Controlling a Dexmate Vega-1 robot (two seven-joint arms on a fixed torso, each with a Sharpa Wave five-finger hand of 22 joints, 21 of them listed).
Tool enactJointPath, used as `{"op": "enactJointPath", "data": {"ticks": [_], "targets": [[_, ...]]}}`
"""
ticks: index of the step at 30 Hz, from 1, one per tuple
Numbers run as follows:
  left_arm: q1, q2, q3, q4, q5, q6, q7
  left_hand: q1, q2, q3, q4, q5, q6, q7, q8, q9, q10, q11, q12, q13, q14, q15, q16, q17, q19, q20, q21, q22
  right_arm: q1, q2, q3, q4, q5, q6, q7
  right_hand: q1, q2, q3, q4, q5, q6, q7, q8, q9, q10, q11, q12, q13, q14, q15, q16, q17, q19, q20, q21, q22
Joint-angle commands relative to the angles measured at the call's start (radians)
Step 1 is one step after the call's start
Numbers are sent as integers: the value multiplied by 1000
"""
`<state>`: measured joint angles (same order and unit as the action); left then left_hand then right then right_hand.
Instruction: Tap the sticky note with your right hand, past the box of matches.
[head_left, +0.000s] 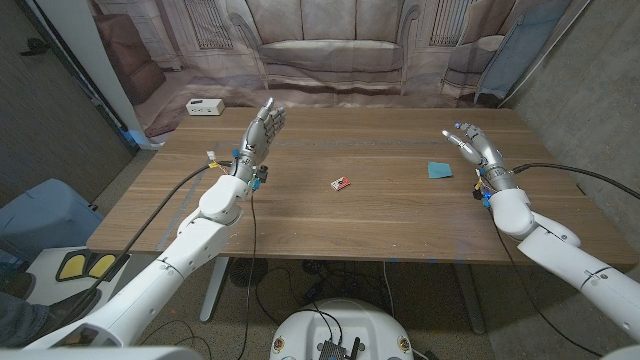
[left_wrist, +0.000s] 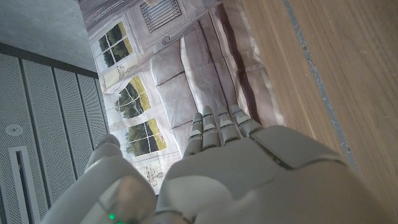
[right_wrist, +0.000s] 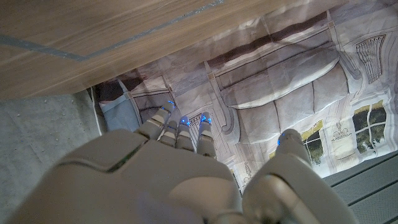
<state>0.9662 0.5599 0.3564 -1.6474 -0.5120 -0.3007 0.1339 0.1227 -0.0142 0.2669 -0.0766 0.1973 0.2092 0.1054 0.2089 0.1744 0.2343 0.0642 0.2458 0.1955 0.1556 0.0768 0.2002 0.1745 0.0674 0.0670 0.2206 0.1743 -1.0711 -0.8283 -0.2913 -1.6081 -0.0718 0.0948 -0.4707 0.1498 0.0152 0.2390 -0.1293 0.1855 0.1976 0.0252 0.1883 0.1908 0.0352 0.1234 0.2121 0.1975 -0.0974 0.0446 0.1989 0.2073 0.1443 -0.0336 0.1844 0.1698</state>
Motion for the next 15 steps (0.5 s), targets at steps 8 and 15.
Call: {"op": "enactJointPath", "data": {"ticks": [8,15], "targets": [[-15,-14,11,18,11,-5,4,11,7,1,-5,-1,10,-4,-6,5,10,1,-1,3,10,-2,-1,4,7,1,-3,4,28,-82,-71,-51,-139,-194,6,1,4,-4,1,5,-39,-19,-6,0,-42,-19,-14,5,-40,0,-7,6,-50,0,-9,4],[-14,-16,11,15,14,-8,8,12,8,1,-6,-1,12,-4,-8,5,11,1,-2,3,17,-4,1,4,6,1,-5,4,44,-109,-99,-66,-163,-243,43,-6,9,-9,6,5,-64,-37,-5,0,-85,-40,-22,6,-92,9,-13,10,-141,33,-16,5]]}}
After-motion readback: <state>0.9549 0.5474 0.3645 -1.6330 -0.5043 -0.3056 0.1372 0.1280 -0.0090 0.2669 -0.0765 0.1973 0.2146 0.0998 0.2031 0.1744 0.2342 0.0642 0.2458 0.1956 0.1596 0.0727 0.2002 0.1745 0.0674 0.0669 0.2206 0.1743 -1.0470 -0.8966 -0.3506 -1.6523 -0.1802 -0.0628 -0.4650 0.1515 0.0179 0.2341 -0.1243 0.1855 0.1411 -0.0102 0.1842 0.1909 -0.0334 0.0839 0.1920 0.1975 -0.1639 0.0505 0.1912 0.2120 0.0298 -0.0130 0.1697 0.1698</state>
